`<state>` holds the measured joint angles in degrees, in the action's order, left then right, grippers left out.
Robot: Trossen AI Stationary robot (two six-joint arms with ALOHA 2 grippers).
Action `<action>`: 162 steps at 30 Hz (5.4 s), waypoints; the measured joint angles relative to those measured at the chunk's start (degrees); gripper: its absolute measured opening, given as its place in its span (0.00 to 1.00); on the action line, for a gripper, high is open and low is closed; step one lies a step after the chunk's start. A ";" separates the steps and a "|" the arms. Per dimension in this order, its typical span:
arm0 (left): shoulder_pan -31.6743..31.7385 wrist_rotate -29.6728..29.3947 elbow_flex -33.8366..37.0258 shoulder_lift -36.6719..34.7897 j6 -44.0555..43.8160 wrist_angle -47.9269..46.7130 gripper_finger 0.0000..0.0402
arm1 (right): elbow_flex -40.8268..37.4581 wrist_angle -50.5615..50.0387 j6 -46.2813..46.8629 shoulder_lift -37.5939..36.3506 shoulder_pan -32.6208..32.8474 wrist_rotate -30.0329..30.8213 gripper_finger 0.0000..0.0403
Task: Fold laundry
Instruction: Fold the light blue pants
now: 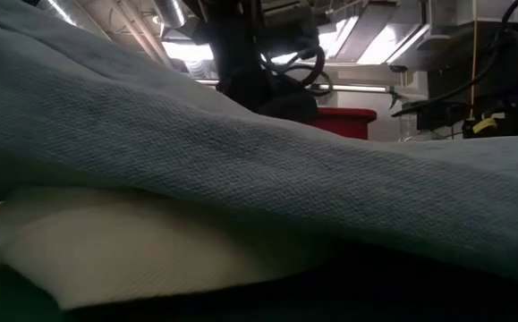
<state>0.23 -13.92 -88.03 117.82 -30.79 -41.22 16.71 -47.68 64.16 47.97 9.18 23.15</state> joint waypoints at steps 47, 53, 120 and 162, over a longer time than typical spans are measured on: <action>5.28 -0.54 1.11 0.09 22.45 4.52 0.23 | 0.09 0.21 -0.17 -0.02 0.16 -1.13 0.20; 3.52 -0.50 1.11 -1.00 22.12 1.84 0.03 | 0.09 0.14 -0.13 -0.02 0.16 -1.13 0.20; -19.55 5.92 -6.64 -2.56 -10.74 -45.34 0.27 | 0.13 -0.20 -0.15 -0.04 0.16 -1.36 0.20; -20.13 6.56 -9.50 -6.84 -16.14 -48.53 0.00 | 0.09 -0.07 -0.19 -0.02 0.18 -1.30 0.20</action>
<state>-19.90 -7.35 -97.53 110.98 -46.93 -89.76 16.80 -47.75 63.97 47.94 9.37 21.85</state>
